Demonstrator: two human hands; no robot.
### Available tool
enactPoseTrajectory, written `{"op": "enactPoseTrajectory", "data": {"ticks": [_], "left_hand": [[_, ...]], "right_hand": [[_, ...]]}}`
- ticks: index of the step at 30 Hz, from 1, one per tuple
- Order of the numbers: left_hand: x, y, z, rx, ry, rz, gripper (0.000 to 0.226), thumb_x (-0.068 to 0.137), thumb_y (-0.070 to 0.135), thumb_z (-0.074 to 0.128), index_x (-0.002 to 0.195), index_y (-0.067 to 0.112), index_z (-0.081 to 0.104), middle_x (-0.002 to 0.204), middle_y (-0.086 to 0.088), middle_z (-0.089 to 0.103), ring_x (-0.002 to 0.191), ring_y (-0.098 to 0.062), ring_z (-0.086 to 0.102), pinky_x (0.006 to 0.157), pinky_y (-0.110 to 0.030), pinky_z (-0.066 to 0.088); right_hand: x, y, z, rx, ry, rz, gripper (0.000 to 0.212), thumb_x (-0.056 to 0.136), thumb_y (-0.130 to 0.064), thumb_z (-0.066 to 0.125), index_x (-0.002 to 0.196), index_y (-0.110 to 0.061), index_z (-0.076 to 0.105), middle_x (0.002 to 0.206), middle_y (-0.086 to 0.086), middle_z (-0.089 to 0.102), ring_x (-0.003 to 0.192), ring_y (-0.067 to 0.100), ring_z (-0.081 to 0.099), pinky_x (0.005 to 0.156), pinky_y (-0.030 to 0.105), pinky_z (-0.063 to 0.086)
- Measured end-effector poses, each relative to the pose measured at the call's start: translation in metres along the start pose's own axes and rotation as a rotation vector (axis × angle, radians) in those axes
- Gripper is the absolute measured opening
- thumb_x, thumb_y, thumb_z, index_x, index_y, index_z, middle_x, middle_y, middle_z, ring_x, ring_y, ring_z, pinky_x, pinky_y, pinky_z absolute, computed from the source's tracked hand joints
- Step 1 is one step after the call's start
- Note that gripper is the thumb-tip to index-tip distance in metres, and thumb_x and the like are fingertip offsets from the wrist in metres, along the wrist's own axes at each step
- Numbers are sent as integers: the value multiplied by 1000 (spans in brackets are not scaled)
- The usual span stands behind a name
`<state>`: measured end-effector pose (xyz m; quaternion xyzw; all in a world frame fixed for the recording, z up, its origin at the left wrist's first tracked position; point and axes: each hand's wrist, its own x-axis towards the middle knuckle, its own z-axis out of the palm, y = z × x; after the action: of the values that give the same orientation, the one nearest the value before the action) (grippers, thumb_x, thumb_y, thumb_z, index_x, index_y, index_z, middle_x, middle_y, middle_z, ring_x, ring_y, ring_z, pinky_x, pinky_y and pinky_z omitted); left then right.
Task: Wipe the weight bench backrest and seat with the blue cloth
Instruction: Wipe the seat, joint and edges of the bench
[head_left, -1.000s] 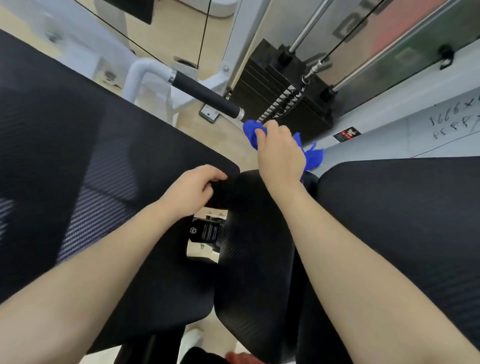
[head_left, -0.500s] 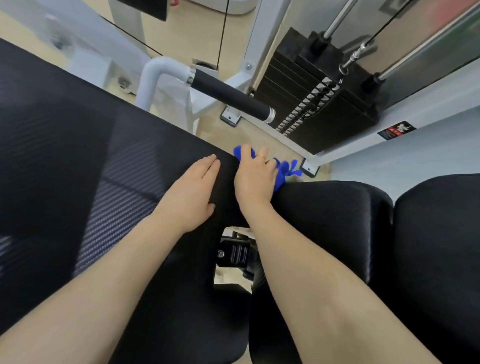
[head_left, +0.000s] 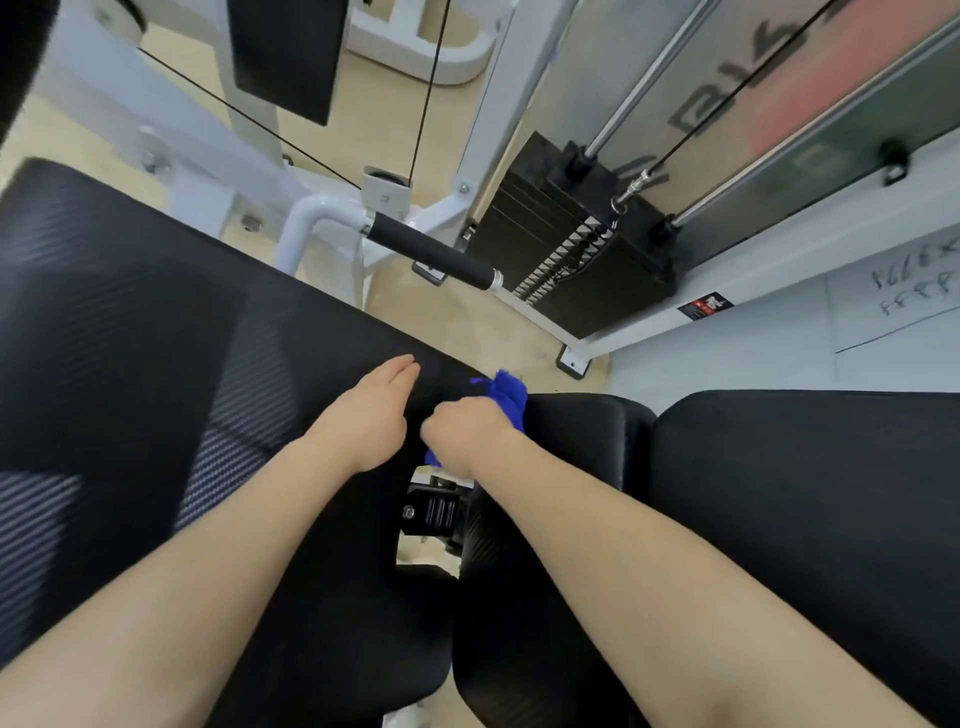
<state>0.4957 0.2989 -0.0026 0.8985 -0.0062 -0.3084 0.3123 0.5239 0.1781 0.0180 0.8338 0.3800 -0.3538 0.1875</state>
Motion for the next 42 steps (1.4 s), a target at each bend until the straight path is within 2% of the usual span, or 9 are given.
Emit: {"op": "enactPoseTrajectory", "data": {"ticks": [3, 5, 8, 14, 18, 22, 29, 35, 42], "left_hand": [[4, 5, -2, -46, 62, 44, 60, 86, -2, 39, 144, 9, 29, 153, -3, 25, 136, -22, 34, 113, -32, 30], [8, 10, 2, -98, 50, 70, 55, 87, -1, 41, 140, 9, 37, 149, -4, 34, 130, -22, 44, 110, -30, 34], [12, 20, 17, -250, -54, 106, 46, 89, 7, 51, 134, 11, 46, 139, -3, 47, 117, -16, 56, 104, -31, 43], [15, 42, 49, -297, -188, 201, 68, 78, 31, 71, 137, 21, 40, 135, 7, 44, 112, -10, 55, 96, -33, 49], [23, 49, 56, -232, -50, 199, 54, 78, 30, 71, 125, 19, 46, 126, 7, 49, 99, -11, 60, 90, -33, 51], [26, 44, 59, -293, -42, 175, 40, 80, 21, 68, 116, 17, 53, 121, 6, 56, 94, -10, 65, 90, -36, 51], [26, 47, 54, -263, -48, 162, 32, 90, 20, 54, 121, 14, 54, 123, 3, 56, 94, -12, 63, 92, -32, 49], [20, 55, 57, -299, -86, 125, 47, 89, 19, 53, 134, 9, 43, 134, -2, 46, 107, -14, 60, 96, -32, 48], [-2, 69, 52, -195, -168, 145, 58, 91, 17, 48, 145, 9, 27, 151, -6, 28, 131, -22, 43, 110, -32, 36]], "right_hand": [[1, 38, -30, -52, 334, 252, 27, 93, -17, 42, 116, -18, 56, 116, 8, 55, 105, 31, 51, 80, 37, 37], [-3, 61, -35, 66, 129, 450, 26, 91, -19, 46, 114, -20, 58, 119, 7, 55, 110, 32, 48, 92, 43, 33], [-9, 63, -18, 221, -266, 404, 35, 89, -14, 43, 124, -17, 47, 124, 10, 54, 113, 33, 49, 92, 46, 36], [-30, 89, -25, 167, -249, 609, 34, 94, -22, 38, 124, -14, 53, 129, 8, 53, 117, 31, 49, 85, 37, 38], [-22, 73, -15, 81, -140, 505, 27, 91, -14, 42, 110, -16, 61, 115, 5, 61, 105, 27, 55, 71, 33, 36], [-3, 63, -14, 145, -200, 306, 35, 89, -16, 50, 123, -23, 54, 118, 3, 60, 105, 25, 56, 67, 33, 39], [-53, 82, -19, 14, -56, 615, 26, 89, -12, 45, 108, -16, 62, 112, 4, 62, 104, 26, 56, 73, 30, 36], [-28, 81, -18, 101, -165, 431, 28, 91, -9, 45, 115, -14, 59, 117, 6, 60, 107, 27, 56, 70, 35, 38], [-99, 87, -36, 88, -58, 653, 34, 93, -10, 40, 125, -13, 52, 128, 6, 54, 118, 26, 50, 86, 32, 40]]}}
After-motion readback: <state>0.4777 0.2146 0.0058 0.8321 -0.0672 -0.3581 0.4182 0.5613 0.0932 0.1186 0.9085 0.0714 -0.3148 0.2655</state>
